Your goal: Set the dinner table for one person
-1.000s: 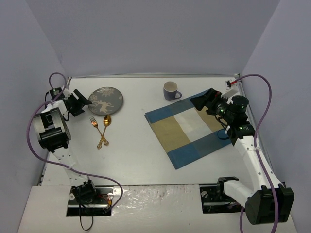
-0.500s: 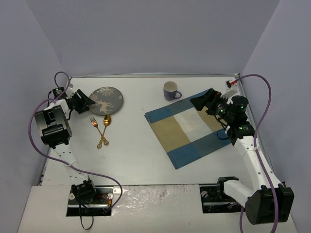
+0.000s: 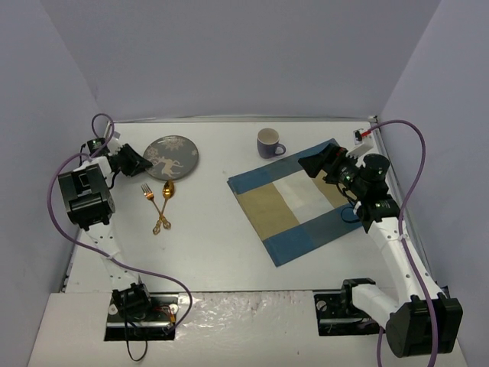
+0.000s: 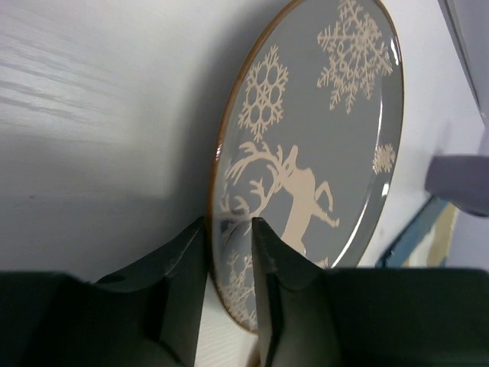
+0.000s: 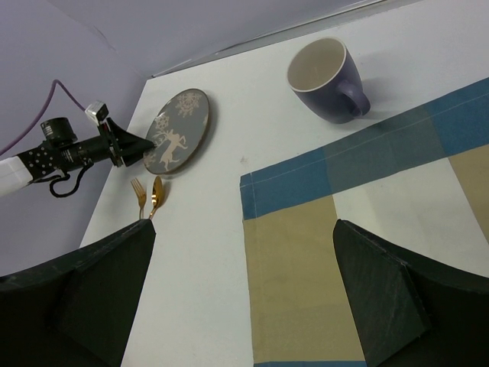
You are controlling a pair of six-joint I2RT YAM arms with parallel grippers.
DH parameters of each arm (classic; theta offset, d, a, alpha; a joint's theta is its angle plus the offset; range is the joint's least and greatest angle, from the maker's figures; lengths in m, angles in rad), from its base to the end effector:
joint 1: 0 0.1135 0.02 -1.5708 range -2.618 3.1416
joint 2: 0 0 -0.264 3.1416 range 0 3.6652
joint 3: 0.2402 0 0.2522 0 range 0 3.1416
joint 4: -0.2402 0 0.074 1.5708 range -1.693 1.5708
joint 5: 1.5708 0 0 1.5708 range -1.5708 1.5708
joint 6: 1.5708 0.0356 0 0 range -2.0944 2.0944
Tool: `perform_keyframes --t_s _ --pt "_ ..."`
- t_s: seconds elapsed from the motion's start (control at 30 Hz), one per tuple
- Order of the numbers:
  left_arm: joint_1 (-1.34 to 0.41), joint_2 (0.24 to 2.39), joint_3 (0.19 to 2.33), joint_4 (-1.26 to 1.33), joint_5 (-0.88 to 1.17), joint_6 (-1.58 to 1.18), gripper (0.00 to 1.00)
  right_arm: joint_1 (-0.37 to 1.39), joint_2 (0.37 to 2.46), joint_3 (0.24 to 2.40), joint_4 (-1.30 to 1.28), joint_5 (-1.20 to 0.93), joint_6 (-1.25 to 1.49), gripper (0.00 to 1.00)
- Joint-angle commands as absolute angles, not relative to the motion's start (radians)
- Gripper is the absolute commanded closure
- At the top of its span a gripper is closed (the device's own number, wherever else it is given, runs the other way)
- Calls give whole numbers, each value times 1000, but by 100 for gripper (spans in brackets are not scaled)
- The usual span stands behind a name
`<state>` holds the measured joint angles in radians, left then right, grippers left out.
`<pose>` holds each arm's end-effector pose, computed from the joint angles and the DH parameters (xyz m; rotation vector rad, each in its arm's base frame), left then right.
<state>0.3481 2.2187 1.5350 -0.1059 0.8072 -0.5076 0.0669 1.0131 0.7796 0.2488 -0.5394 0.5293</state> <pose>0.4568 0.1384 0.1458 -0.5697 2.1966 -1.0247 0.2353 0.0341 0.3408 -0.0691 1.6259 0.8813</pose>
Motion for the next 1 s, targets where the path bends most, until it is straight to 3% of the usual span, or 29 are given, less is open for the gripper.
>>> perform_keyframes --t_s 0.0,0.07,0.17,0.8,0.97 --pt "332 2259 1523 -149 779 -500 90 74 973 790 338 -549 513 0" --pt "335 2242 1519 -114 804 -521 97 75 969 794 331 -545 510 0" --pt "341 2214 1514 -64 834 -581 100 75 962 794 328 -545 511 0" --pt "340 1920 1316 547 959 -1152 100 77 905 804 302 -541 517 0" --pt "326 1835 1255 604 964 -1207 100 78 903 811 301 -544 525 0"
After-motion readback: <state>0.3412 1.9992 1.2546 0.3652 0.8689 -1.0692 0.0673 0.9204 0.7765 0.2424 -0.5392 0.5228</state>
